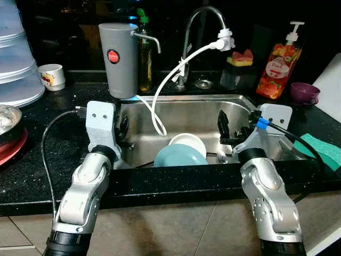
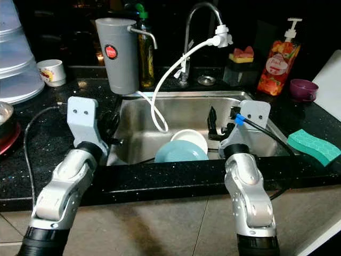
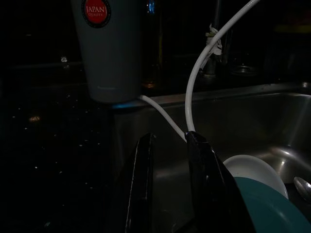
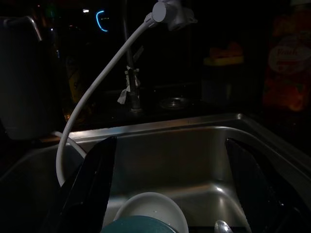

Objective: Kitchen organization

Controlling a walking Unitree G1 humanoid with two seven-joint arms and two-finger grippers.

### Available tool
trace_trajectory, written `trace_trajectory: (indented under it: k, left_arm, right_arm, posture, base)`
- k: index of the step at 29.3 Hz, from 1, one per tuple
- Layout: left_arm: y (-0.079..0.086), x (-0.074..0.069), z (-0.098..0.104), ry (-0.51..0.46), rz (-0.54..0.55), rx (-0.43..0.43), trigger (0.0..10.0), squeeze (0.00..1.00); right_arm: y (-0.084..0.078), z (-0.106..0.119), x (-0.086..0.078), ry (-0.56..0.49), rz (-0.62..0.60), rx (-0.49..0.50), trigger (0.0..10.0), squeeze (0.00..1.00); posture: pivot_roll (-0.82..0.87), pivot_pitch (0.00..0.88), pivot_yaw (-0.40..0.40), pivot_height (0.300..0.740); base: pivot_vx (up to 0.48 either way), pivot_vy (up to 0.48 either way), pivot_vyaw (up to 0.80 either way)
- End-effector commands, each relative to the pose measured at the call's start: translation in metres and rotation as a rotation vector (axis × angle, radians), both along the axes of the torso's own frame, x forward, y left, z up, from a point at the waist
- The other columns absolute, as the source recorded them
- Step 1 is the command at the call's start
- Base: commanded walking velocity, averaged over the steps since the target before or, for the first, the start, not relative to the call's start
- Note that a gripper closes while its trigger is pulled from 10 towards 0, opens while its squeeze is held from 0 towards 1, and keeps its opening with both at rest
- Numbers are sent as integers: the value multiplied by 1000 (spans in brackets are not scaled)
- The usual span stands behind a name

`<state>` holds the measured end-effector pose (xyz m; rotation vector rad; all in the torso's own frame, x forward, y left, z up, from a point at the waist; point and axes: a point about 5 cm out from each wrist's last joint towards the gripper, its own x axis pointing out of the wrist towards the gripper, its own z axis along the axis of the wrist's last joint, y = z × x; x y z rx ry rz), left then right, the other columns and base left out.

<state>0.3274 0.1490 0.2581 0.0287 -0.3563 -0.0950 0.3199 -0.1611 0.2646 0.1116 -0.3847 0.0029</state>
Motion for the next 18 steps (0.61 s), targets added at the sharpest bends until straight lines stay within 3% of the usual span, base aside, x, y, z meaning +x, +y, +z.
trace_trajectory:
  k: [1, 12, 18]
  left_arm:
    - [-2, -3, 0, -15, 4, 4, 10000, 0]
    - [-11, -4, -6, -21, -20, 21, 10000, 0]
    - [5, -1, 0, -38, 79, 27, 10000, 0]
  right_arm:
    - [-2, 0, -2, 4, -5, -14, 10000, 0]
    - [-6, -7, -8, 27, -26, -19, 10000, 0]
    - [-5, -5, -7, 18, -25, -16, 10000, 0]
  posture:
    - [8, 120, -46, 740]
    - [-19, 116, -37, 740]
    - [-11, 118, -32, 740]
  base:
    - [0, 0, 0]
    - [0, 0, 0]
    - [0, 0, 0]
